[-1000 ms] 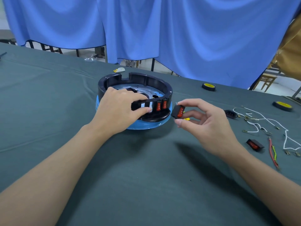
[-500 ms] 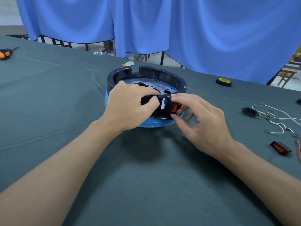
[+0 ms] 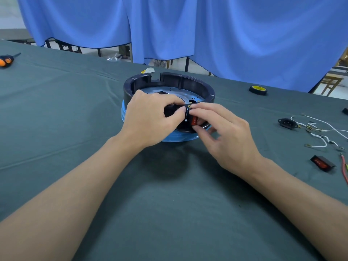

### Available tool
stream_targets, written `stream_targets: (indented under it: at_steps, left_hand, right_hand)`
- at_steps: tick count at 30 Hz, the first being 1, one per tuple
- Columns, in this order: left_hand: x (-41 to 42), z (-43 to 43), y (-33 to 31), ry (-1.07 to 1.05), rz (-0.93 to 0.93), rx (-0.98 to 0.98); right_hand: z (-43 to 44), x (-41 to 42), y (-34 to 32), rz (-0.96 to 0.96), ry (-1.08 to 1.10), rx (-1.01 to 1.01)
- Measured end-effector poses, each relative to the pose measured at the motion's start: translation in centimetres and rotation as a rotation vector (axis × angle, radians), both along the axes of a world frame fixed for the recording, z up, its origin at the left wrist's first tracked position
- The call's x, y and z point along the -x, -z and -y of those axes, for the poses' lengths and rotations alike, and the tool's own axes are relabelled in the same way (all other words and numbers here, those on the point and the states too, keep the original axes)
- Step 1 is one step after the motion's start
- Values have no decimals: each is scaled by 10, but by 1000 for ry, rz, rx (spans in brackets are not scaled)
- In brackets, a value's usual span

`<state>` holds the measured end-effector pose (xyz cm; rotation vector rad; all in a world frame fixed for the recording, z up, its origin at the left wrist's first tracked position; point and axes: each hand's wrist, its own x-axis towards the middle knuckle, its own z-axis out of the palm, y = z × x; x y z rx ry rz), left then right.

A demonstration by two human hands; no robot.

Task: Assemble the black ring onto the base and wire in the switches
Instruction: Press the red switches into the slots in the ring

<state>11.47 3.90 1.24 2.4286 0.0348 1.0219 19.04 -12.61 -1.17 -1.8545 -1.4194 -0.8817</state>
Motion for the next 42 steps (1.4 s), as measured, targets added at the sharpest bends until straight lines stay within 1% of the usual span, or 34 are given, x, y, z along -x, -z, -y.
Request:
stream_targets:
  at_steps: [3,7,12,16,21,26,31,42]
  left_hand:
    - [-1,-1,0,1,9,-13]
    - [-1,-1,1,-3,24,-13]
    - [-2,0,1,-4,29,-18]
    - [-2,0,1,-7,35,-15]
    - [-3,-1,1,-7,26,-20]
    - [-2,0,1,-2,42,-21]
    - [-2,1,2,-9,40,-16]
    - [-2,0,1,-17,22,-16]
  right_hand:
    - [0,-1,0,-22,-18,-5]
    - [0,-2,2,46,26,-59]
    - [-3,2,1,-2,38,-80]
    - [-6,8,0,-80,119,-95]
    - [-11,18,-2,-118,260,-67]
    - [-11,20,-7,-171,222,-123]
    - [-12,19,-8,-144,195,-163]
    - [-13,13,-9,-240,151,-69]
